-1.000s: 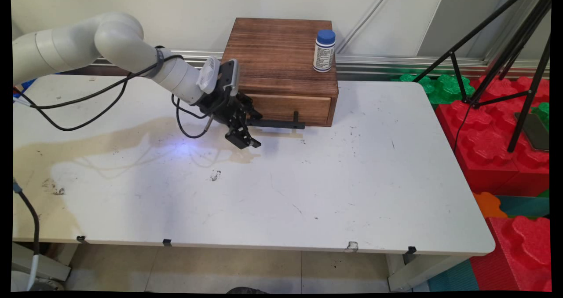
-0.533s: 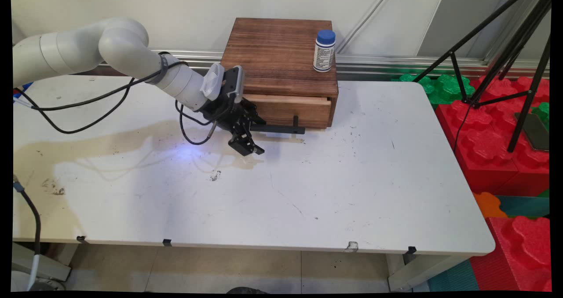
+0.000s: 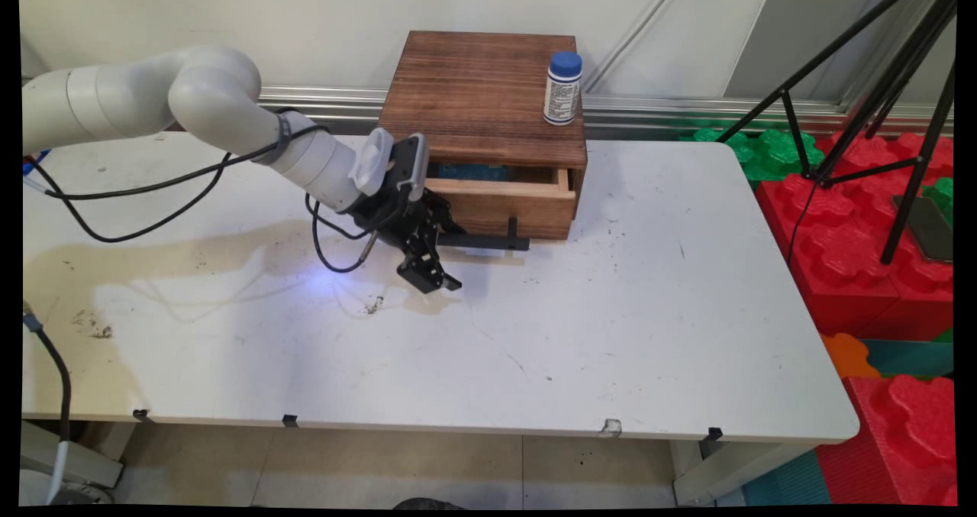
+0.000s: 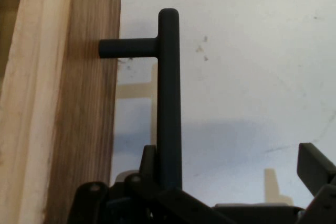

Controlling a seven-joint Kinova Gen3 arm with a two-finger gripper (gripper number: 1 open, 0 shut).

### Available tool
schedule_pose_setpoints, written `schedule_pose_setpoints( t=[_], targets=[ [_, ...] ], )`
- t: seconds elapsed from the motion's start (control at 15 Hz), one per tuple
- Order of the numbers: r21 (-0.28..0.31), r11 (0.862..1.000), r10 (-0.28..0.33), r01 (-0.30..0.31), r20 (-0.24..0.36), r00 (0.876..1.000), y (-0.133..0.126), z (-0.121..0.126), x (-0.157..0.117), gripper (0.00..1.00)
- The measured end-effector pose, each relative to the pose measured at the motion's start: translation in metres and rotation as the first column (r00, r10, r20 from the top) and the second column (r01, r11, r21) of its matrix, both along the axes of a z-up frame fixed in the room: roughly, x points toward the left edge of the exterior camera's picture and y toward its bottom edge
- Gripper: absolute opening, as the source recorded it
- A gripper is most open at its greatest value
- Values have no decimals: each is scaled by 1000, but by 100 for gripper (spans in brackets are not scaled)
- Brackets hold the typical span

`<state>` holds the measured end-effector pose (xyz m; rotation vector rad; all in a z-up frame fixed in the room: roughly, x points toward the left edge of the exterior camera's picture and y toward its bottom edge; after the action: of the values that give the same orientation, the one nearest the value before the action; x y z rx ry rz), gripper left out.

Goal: Open the drawer

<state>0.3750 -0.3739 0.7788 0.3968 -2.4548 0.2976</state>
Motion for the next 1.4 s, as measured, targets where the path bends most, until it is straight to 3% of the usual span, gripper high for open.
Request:
schedule_pose_setpoints(
  t=[0.73,1.4],
  targets=[
    [14,998,-57,57,-4,998,36,-4,-19,100],
    [17,993,-118,118,-7,993,84,-7,-36,100]
  ],
)
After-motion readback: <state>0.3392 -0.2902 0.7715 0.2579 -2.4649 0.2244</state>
